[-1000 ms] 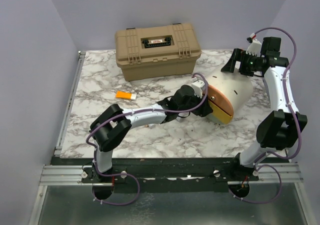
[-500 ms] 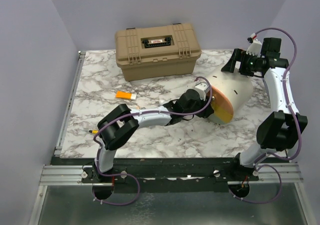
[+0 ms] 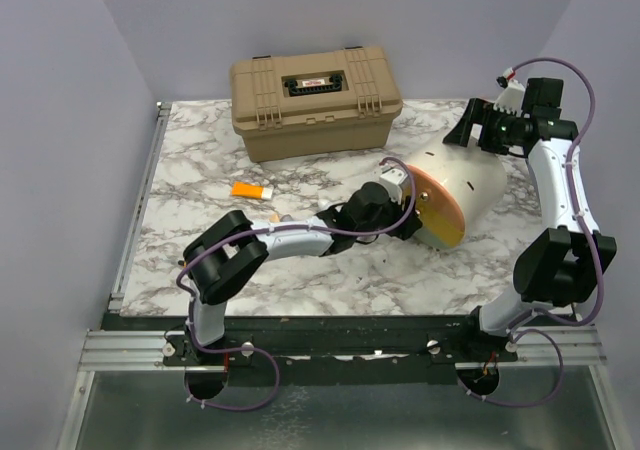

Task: Organize the makeup
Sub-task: Close the drawer in the storage box, then open the drawer in the storage box.

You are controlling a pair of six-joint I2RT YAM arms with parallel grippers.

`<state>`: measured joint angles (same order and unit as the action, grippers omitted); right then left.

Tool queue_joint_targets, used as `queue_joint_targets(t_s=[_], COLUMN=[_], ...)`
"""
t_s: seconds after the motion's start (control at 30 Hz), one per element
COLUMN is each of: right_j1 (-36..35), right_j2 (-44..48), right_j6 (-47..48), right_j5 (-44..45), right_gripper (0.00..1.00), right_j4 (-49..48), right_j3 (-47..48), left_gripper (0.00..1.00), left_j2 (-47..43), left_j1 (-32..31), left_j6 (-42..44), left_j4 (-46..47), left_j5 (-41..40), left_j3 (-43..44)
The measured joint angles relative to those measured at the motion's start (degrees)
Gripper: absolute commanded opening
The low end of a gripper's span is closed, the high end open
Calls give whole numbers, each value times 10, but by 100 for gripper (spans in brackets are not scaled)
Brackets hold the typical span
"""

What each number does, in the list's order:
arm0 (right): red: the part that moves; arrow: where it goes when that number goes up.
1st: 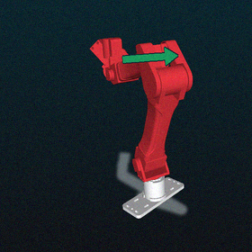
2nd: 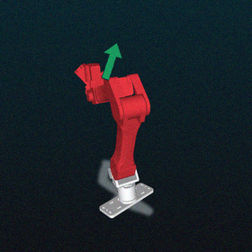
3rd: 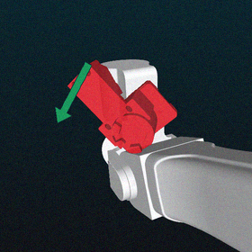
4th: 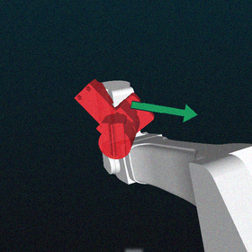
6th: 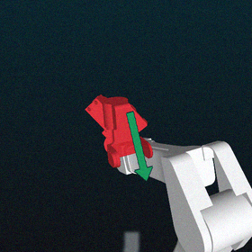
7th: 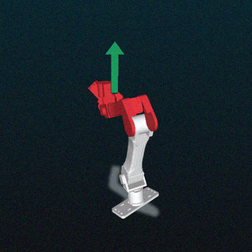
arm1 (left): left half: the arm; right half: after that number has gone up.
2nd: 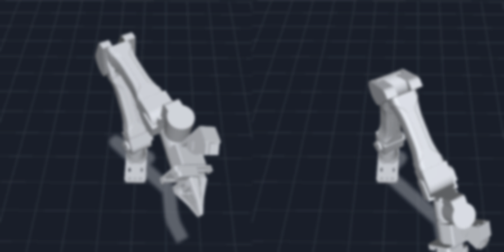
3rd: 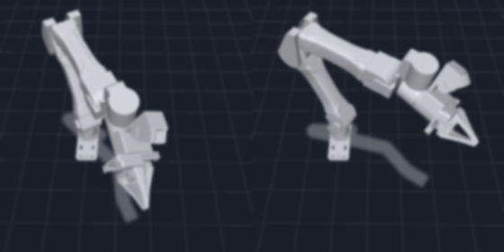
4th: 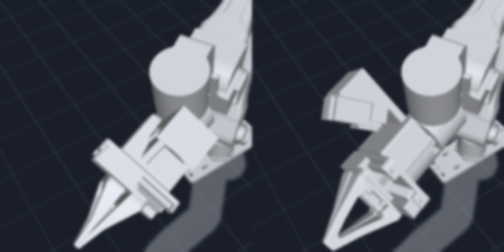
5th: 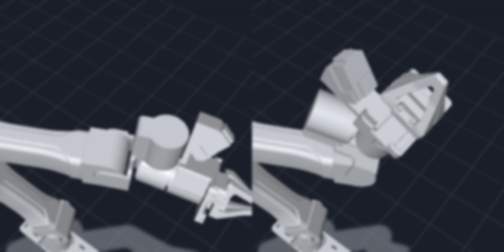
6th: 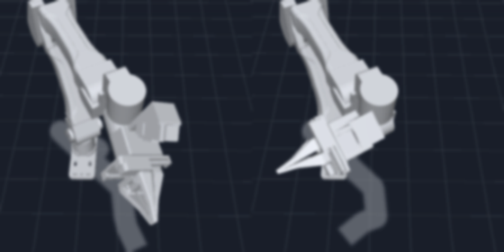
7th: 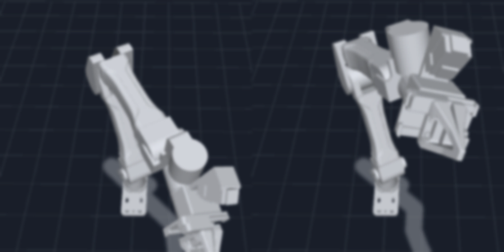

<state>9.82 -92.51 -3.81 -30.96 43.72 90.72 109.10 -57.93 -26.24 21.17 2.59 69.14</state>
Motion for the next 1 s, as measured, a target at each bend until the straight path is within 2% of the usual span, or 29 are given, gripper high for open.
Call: queue_joint_targets(t_s=[0.23, 0.47, 0.6, 0.8, 1.0], right_j1=[-1, -1, -1, -1, -1], right_j2=[13, 13, 13, 13, 13], right_j6=[-15, -18, -20, -20, -19], right_j5=[12, 16, 16, 17, 17], right_gripper=[95, 95, 95, 95, 95], right_j4=[-7, -8, -8, -8, -8], right_j3=[-13, -14, -14, -14, -14], left_gripper=[64, 64, 63, 63, 62], left_j2=[-44, -83, -79, -42, -13], left_j1=[2, 2, 2, 2, 2], left_j6=[38, 60, 59, 60, 76], left_j4=[8, 16, 17, 36, 98], left_j5=[-2, -3, -3, 0, 17], left_j3=[-28, -92, -113, -91, -101])
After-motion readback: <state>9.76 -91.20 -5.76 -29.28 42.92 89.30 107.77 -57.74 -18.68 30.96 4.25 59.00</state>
